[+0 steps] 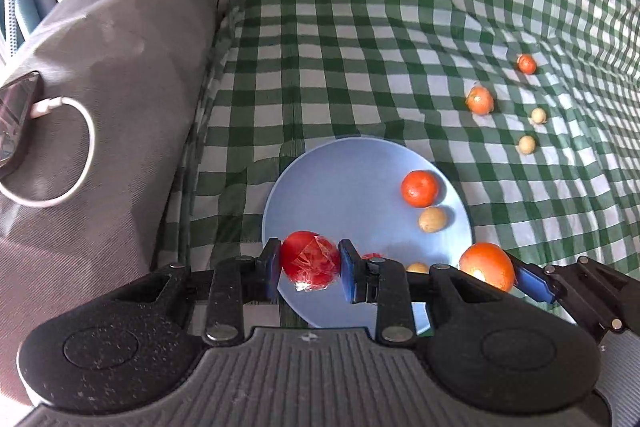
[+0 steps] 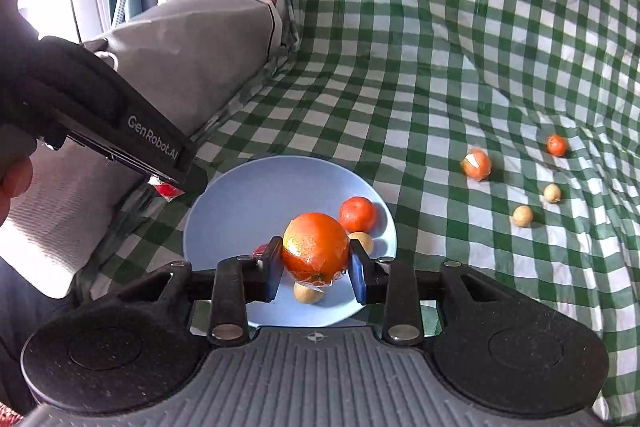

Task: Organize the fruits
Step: 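Carry the red apple and orange over the blue plate and open both tools, then withdraw both tools from the plate toward the remaining fruits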

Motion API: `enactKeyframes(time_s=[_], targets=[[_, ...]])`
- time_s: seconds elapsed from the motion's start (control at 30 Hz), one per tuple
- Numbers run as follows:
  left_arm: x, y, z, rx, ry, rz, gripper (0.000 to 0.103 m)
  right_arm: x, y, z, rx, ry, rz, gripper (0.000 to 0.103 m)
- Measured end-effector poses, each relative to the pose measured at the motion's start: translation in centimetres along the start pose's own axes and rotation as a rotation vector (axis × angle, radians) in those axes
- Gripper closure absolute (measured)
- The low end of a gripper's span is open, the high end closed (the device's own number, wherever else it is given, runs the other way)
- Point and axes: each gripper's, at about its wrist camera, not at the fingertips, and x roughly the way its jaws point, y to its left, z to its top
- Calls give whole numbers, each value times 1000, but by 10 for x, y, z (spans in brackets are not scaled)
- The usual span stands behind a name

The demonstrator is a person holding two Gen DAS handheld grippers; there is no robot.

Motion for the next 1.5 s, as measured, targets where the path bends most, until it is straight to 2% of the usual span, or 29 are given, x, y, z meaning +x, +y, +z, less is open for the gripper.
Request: enactKeyframes(time_s=[0.43,0.5,0.53,0.57,0.6,0.63,0.67,0.7,0.73,0.83,0.93,1.1,1.27,1.5], targets=[[54,-7,6,63,83,52,69,49,-6,-3,3,105,1,68],[56,-8,8,73,93,65,60,55,-6,0,4,107,-6,68],[56,-9,9,76,94,70,47,57,-6,1,7,107,-6,67],[52,-9,10,77,75,71,28,59,-6,3,11,108,0,67],[47,-10,10,78,53,75,17,60,-6,5,16,107,9,66],[41,-10,10,78,28,84,3,60,-7,7,22,98,10,56],[34,-10,9,78,5,84,0,57,-7,9,24,87,2,49],[27,-9,8,79,-5,84,0,54,-7,10,25,80,0,36],[22,-9,6,83,-2,82,0,49,-7,11,26,72,-1,27],[4,-7,-7,85,29,76,0,33,-5,10,20,73,-5,16],[-24,-1,-28,74,8,76,0,11,-4,3,40,86,1,10],[-57,10,-52,56,-17,92,0,-26,1,-9,91,100,26,7],[-76,13,-63,56,-53,136,0,-54,9,-14,60,39,15,6],[-98,8,-74,63,-92,148,0,-85,10,-19,53,-30,6,5]])
